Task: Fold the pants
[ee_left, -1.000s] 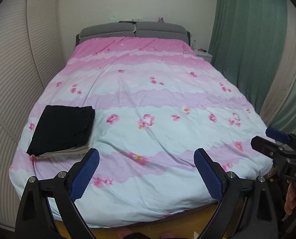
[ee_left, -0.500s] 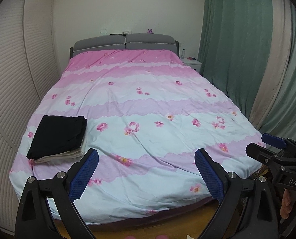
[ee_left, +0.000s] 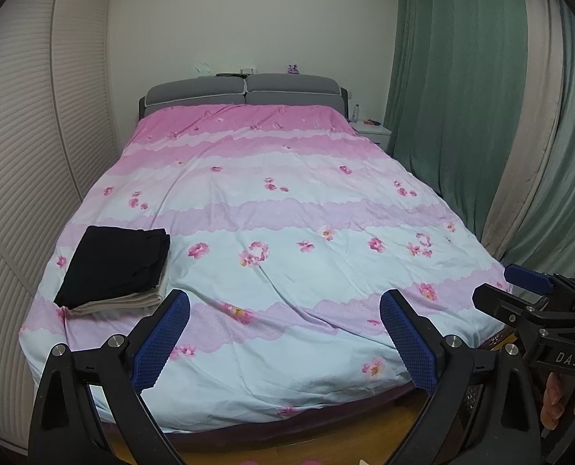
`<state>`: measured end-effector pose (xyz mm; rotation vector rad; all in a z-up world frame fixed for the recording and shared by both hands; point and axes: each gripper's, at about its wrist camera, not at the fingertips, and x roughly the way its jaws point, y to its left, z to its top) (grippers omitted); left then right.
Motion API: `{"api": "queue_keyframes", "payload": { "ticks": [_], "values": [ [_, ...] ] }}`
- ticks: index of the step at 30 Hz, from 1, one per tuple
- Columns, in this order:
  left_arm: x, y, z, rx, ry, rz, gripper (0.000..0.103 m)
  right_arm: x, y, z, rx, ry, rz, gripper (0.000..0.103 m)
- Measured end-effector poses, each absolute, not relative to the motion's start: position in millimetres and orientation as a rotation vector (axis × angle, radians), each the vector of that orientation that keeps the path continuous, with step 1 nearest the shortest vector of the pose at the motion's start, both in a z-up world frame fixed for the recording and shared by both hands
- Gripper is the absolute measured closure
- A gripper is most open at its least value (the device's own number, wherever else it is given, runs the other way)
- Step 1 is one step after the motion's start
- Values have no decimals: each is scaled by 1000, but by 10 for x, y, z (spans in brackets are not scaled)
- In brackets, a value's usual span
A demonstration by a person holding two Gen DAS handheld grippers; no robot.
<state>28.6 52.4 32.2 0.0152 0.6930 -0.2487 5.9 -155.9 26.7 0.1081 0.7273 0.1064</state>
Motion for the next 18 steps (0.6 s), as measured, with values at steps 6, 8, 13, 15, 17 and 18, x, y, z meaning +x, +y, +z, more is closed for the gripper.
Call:
{"api": "queue_keyframes", "payload": {
  "ticks": [6, 8, 13, 15, 17, 18],
  "values": [
    [254, 516, 327, 19, 687, -252, 3, 34, -1534, 289, 99, 724, 114, 18],
    [249, 513, 331, 16, 684, -252, 3, 25, -1525, 303, 96, 721, 115, 18],
    [209, 530, 334, 5, 676, -245, 3, 3, -1521, 334, 86, 715, 114, 18],
    [211, 542, 338, -3, 678, -248, 3, -6, -1523, 340, 84, 714, 114, 18],
    [204, 552, 348, -6, 678, -251, 3, -8, -1522, 340, 85, 714, 114, 18],
    [211, 554, 349, -4, 678, -250, 3, -7, -1523, 340, 86, 713, 115, 18]
  ]
}}
